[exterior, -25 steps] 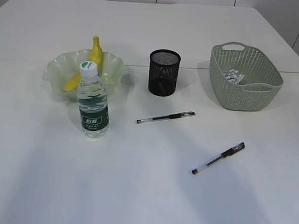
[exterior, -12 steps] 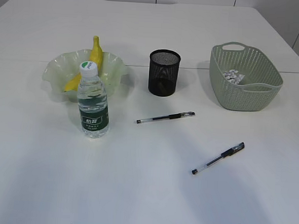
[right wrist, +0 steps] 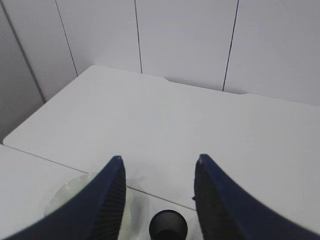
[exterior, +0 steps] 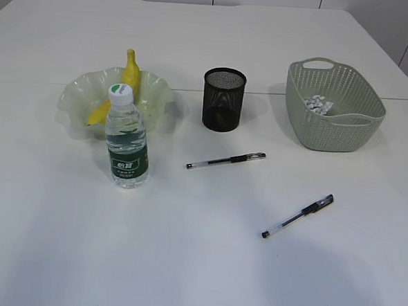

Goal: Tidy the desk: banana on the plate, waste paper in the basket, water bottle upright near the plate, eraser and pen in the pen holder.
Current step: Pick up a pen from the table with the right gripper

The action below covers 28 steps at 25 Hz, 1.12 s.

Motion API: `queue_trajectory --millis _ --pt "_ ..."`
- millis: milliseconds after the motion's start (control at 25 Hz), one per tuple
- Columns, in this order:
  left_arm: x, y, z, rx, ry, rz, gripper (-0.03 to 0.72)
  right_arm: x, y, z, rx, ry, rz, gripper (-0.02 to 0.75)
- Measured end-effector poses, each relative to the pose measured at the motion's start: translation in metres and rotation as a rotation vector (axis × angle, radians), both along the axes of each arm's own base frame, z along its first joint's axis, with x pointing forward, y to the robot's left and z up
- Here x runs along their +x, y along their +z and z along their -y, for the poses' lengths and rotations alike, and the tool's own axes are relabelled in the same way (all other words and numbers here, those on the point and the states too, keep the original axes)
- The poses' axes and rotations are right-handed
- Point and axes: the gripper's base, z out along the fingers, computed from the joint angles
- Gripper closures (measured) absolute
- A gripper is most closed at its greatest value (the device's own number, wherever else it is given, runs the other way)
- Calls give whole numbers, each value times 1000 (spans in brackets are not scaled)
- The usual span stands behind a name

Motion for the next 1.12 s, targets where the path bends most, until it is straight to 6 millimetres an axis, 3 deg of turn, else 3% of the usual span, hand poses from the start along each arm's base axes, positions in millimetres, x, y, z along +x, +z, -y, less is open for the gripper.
queue_trajectory --millis 200,520,1120 --pt "0 0 0 0 0 0 99 -10 -4 6 -94 -1 -40 400" --pt "0 0 0 0 0 0 99 -28 -34 29 -210 -147 -202 400" --pt "0 0 1 4 -10 1 99 -15 -109 25 -172 -250 -497 400"
